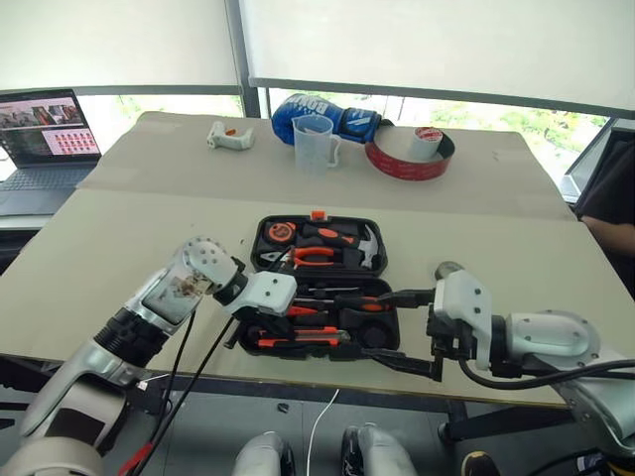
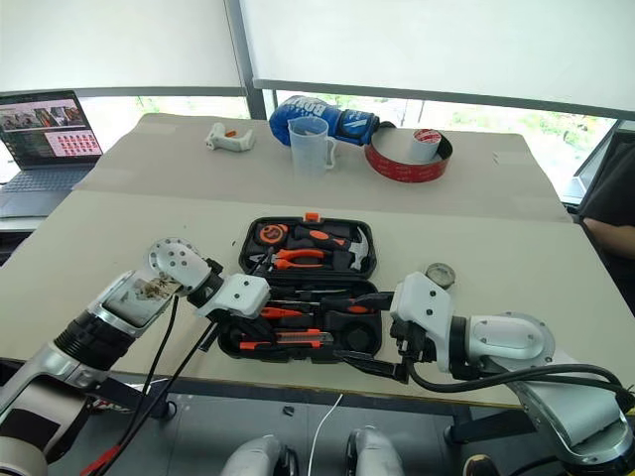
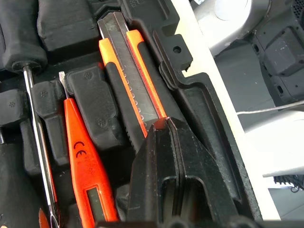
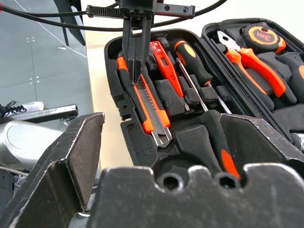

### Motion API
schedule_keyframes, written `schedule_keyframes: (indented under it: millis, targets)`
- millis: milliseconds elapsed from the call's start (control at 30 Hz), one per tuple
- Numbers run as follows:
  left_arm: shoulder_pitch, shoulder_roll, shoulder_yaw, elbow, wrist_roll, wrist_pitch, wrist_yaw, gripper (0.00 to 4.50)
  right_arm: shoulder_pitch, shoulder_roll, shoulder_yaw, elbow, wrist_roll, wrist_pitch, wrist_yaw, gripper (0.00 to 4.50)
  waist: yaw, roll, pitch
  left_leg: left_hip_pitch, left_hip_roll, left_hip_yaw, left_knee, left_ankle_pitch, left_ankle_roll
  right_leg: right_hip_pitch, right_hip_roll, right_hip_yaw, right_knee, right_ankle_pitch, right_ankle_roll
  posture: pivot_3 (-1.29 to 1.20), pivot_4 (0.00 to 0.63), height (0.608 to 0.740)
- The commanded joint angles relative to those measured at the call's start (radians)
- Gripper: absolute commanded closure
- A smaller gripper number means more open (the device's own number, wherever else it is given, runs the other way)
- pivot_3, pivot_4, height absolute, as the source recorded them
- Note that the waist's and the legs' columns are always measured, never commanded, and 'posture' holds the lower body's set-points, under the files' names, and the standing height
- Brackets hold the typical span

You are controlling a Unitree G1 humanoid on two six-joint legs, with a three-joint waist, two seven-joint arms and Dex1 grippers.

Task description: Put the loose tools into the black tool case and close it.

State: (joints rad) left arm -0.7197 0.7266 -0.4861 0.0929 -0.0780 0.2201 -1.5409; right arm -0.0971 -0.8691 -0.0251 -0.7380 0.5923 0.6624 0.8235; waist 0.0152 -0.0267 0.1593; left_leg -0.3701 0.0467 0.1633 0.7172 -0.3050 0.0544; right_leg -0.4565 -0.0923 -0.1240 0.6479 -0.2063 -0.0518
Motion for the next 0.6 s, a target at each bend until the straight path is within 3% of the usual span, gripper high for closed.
schedule_keyframes:
  millis: [33,100,267,433,600]
  targets:
    - [0.004,0.03,0.101,0.005,-0.076,0.096,-0.004,4.23,0.03,-0.027,-0.104,-0.015,0.027,0.019,-0.007,0.0,-0.001,0.0,0.0,0.0,0.0,0.0,0.0,0.0,0.0,0.0,0.0,0.0,0.0,0.0,0.0,0.0,0.15,0.714]
    - [0.016,0.051,0.186,-0.032,-0.174,0.161,-0.023,3.82,0.066,-0.043,-0.154,-0.005,0.035,0.026,0.004,0.0,-0.004,-0.002,0.001,-0.001,0.0,0.0,0.0,0.0,0.0,-0.001,0.0,0.0,0.0,0.0,0.001,0.0,0.15,0.714]
    - [0.096,0.126,0.436,-0.085,-0.356,0.243,-0.003,1.96,0.123,-0.104,-0.246,0.119,-0.014,-0.016,0.061,0.0,-0.006,-0.003,0.002,-0.003,0.002,0.0,0.0,0.001,-0.001,-0.003,0.0,0.0,-0.001,0.0,0.0,0.0,0.15,0.714]
    - [0.133,0.206,0.541,-0.151,-0.455,0.354,0.012,0.05,-0.021,-0.137,-0.179,0.349,-0.082,-0.063,0.105,0.0,-0.01,-0.004,0.003,-0.002,0.001,0.001,0.0,0.0,-0.001,-0.002,-0.001,0.001,-0.002,0.0,0.0,0.0,0.15,0.714]
    - [0.058,0.163,0.541,-0.121,-0.481,0.394,0.081,0.05,-0.239,-0.104,-0.008,0.616,-0.2,-0.144,0.181,0.0,-0.003,-0.004,0.003,-0.002,0.001,0.001,0.0,0.0,-0.001,-0.002,0.0,0.001,-0.001,0.0,0.001,0.0,0.15,0.714]
